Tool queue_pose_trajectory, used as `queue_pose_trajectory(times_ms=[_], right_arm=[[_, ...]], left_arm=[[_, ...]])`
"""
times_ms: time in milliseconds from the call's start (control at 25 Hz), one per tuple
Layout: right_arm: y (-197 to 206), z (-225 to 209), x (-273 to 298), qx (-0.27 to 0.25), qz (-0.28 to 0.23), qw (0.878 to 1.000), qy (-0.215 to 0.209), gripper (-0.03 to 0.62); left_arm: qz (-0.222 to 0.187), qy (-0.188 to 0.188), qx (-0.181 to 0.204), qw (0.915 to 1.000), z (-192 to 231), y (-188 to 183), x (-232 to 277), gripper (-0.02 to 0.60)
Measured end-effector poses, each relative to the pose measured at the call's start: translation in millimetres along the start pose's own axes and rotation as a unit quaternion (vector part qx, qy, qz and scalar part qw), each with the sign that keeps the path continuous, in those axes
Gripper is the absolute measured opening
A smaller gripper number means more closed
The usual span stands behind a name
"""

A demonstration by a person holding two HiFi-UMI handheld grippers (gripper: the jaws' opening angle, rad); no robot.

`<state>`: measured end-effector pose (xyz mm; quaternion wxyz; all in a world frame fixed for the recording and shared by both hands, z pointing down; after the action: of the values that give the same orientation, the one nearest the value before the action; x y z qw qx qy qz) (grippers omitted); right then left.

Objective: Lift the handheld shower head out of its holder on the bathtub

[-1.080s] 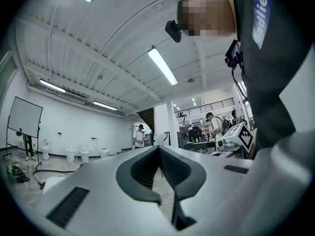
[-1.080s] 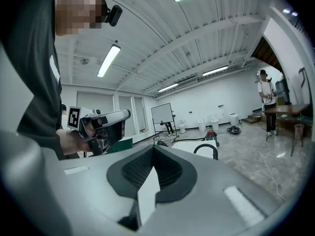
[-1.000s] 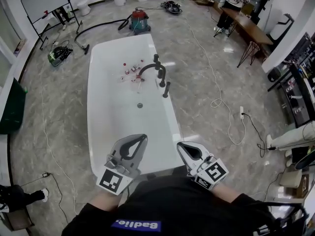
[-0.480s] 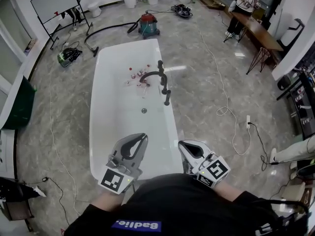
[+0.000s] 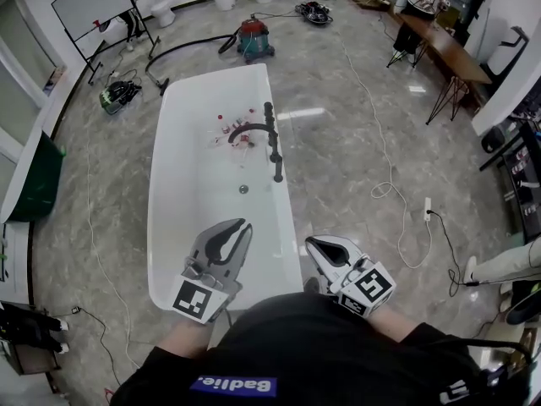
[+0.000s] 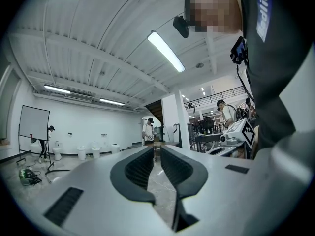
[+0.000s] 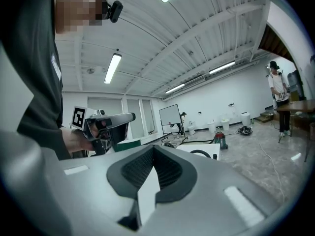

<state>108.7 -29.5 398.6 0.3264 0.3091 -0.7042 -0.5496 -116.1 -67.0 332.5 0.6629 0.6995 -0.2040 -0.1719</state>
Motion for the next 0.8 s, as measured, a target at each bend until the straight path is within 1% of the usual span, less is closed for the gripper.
queue_pose_trajectory(times_ms=[80, 120, 280, 560, 800], right_arm=[[1.1, -7.0, -0.9, 0.003, 0.001, 1.000, 0.000, 0.002], [1.8, -10.0, -1.2, 0.004, 0.001, 1.000, 0.000, 0.002], [4.1, -20.1, -1.9, 0.010, -0.001, 1.000, 0.003, 0.002], [8.3, -33.5, 1.5, 0.021, -0.001, 1.000, 0.016, 0.002], [10.7, -40.6, 5.1, 0.027, 0.002, 0.999, 0.026, 0.002]], left_arm=[[0.001, 0.002, -0.004, 1.0000, 2.4, 0.2, 10.2, 0.055], [0.001, 0.002, -0.005, 1.0000, 3.6, 0.5, 14.8, 0.060], [0.005, 0.004, -0.003, 1.0000, 10.9, 2.1, 32.4, 0.075], [0.016, 0.000, 0.000, 0.9999, 35.9, 9.4, 56.6, 0.098], [0.027, -0.002, -0.009, 0.9996, 58.0, 20.7, 73.7, 0.114]])
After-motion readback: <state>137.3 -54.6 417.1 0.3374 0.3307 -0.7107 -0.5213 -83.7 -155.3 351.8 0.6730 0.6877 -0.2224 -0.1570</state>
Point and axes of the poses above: the fingertips, and each gripper's own axes: x forward along the fingers, z to its left, y out of its underside, the point moved 8 cm from there along -x, backward along the fingers, and after that the axes turned 10 degrees about y, right-handed, at the moved point
